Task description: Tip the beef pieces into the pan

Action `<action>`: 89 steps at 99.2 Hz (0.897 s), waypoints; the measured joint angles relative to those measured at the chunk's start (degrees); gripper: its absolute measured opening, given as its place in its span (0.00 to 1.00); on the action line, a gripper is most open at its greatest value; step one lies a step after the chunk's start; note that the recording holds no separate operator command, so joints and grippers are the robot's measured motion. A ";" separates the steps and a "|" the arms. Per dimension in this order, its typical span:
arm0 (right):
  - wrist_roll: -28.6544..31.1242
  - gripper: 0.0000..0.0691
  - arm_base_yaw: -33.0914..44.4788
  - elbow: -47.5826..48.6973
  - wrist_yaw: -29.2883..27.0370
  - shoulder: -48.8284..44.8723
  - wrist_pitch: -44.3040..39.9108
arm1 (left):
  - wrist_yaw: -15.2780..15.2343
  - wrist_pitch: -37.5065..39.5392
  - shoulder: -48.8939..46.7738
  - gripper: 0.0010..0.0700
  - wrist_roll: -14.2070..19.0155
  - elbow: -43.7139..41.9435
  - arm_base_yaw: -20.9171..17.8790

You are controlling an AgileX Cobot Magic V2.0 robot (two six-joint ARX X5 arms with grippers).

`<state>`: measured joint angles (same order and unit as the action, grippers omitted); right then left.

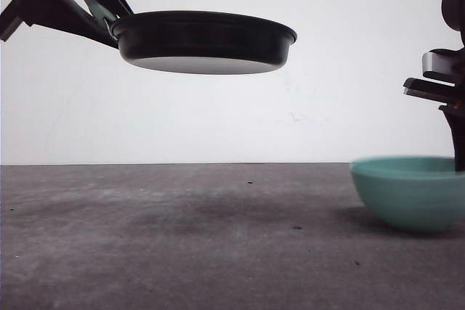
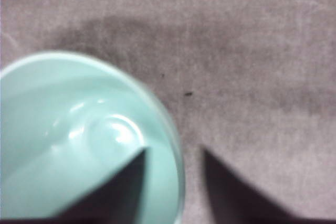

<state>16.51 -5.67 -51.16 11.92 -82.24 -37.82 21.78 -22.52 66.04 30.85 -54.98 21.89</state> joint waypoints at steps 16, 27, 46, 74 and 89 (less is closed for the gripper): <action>0.00 0.50 0.00 -0.02 0.02 1.62 0.42 | 0.00 0.00 0.00 0.17 -0.50 0.00 0.00; -0.02 0.51 0.00 -0.74 -1.16 5.73 0.81 | -0.26 0.02 0.00 0.17 -1.29 0.00 0.00; -0.31 0.52 0.00 -6.62 -5.77 15.26 1.40 | -2.86 0.09 0.02 0.17 -1.66 0.00 0.00; -1.25 0.06 -3.96 -9.01 -5.92 30.49 1.49 | -4.50 3.56 7.56 0.17 -4.31 -0.04 -0.02; -2.97 0.03 -8.02 -9.01 -5.88 36.15 -1.20 | -4.44 6.84 14.60 0.17 -4.72 -0.04 -0.02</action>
<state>13.54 -13.69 -60.16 6.04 -46.09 -39.03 17.34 -15.68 80.64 26.13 -55.02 21.87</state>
